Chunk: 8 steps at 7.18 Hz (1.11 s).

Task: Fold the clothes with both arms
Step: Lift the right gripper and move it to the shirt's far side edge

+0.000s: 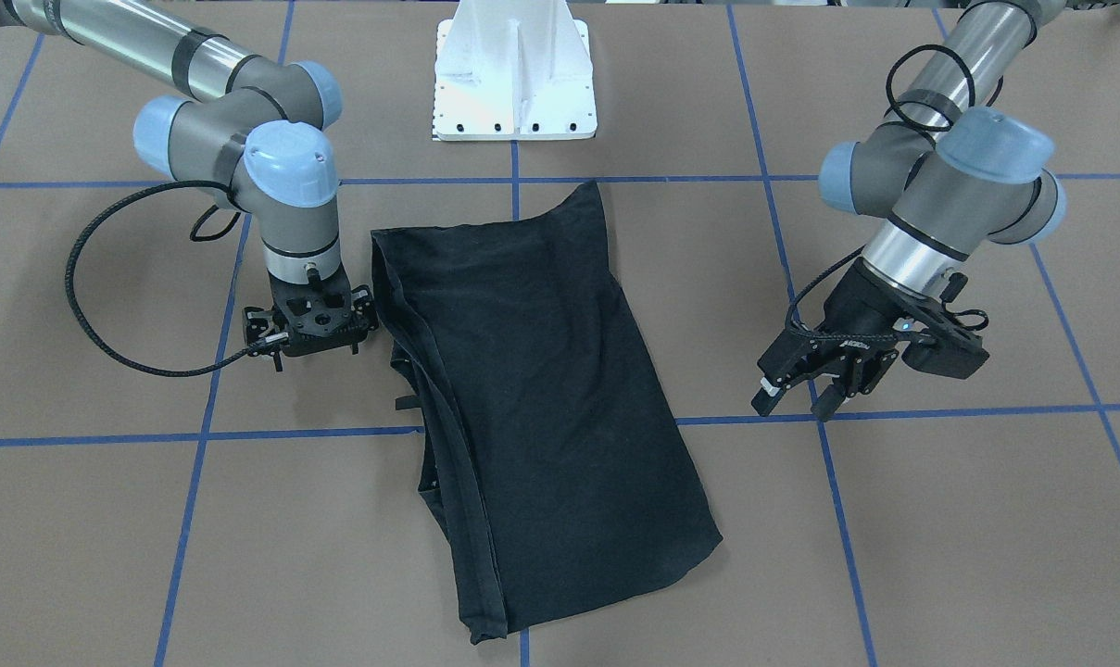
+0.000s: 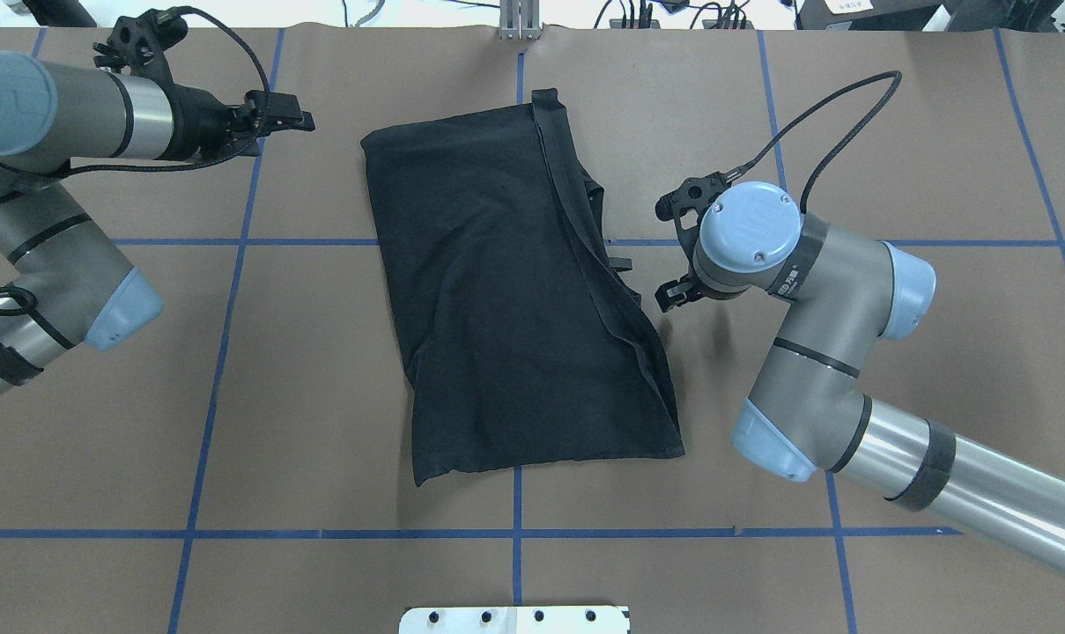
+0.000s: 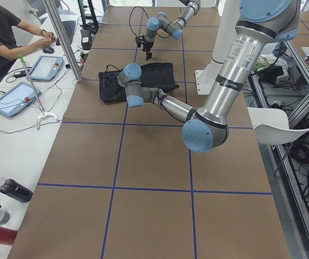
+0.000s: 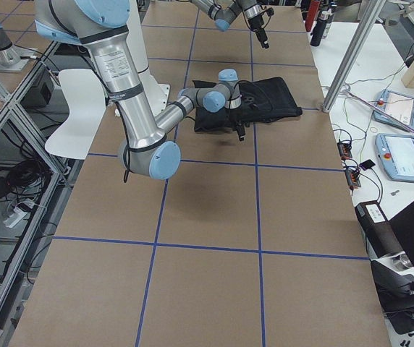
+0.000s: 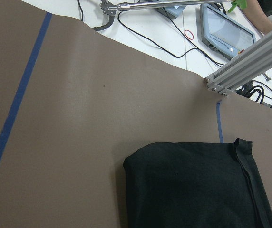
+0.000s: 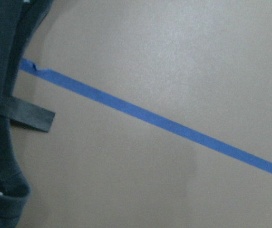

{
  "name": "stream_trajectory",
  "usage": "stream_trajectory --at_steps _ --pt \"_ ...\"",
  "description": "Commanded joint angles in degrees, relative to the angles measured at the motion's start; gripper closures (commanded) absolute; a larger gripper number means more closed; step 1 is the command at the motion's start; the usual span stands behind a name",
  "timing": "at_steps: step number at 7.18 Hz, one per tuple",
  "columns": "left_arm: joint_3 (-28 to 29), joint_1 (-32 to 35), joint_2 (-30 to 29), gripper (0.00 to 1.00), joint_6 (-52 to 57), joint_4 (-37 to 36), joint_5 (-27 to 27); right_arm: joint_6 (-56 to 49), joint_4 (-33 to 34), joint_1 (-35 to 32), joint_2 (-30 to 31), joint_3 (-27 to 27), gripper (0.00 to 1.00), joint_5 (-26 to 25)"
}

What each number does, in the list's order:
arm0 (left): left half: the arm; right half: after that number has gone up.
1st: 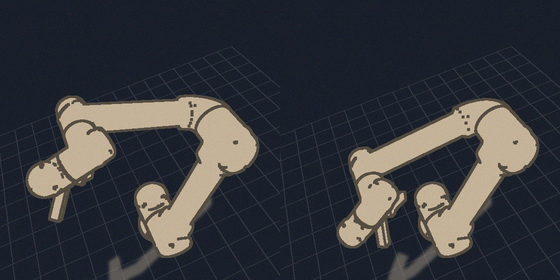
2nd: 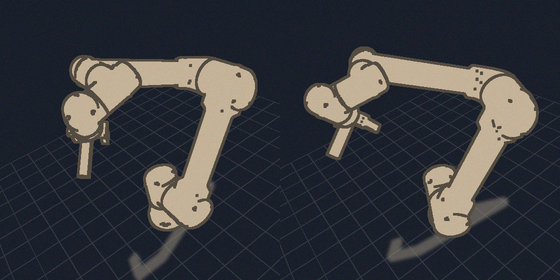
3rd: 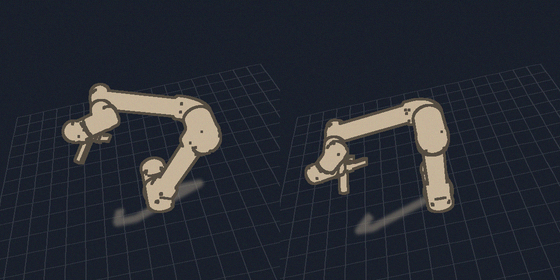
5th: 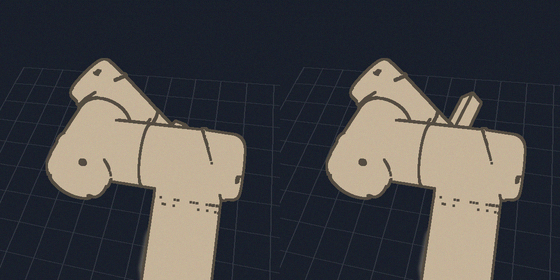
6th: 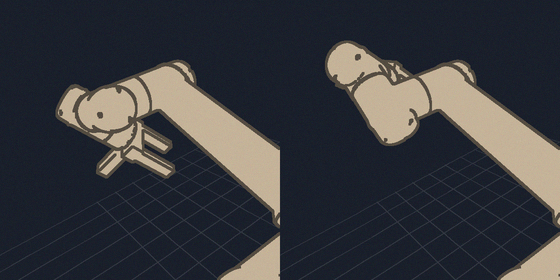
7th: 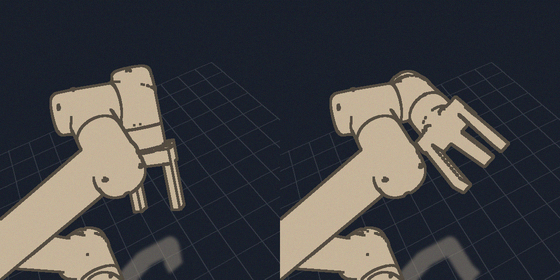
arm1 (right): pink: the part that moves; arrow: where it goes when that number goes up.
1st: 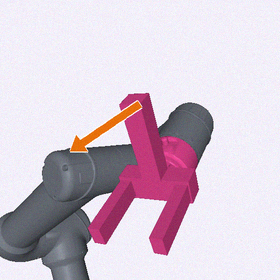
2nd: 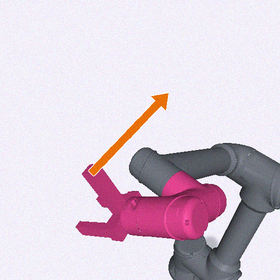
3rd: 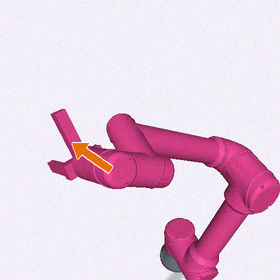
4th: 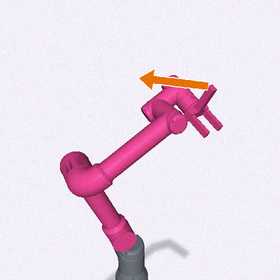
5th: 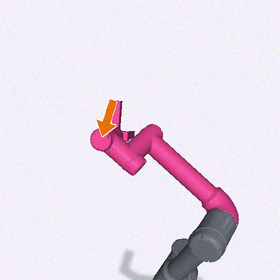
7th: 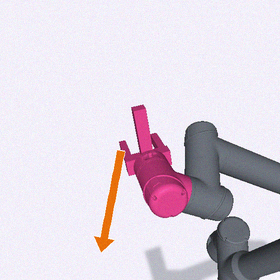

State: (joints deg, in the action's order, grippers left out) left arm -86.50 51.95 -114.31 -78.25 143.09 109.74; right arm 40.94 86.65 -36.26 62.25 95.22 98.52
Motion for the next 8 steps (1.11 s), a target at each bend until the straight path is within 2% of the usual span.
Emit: stream_trajectory --at_steps 1,3,5,6,8 --pt "0.1 -0.1 0.0 0.00 0.0 0.0 0.0 -0.2 0.2 -1.9 -3.6 0.0 0.02 2.8" --pt "0.2 -0.2 0.0 0.00 0.0 0.0 0.0 0.2 0.1 1.0 -6.8 -0.2 0.01 1.3" --pt "0.9 -0.2 0.0 0.00 0.1 0.1 0.0 -0.2 0.1 3.9 -8.8 -0.8 0.01 -2.8" --pt "0.9 -0.2 0.1 0.00 0.3 0.2 0.0 -0.2 0.2 6.5 -8.7 -1.0 0.01 -6.1" --pt "1.3 -0.2 0.1 0.00 0.6 0.3 0.0 -0.3 0.1 7.8 -8.6 -2.6 0.01 -7.5"
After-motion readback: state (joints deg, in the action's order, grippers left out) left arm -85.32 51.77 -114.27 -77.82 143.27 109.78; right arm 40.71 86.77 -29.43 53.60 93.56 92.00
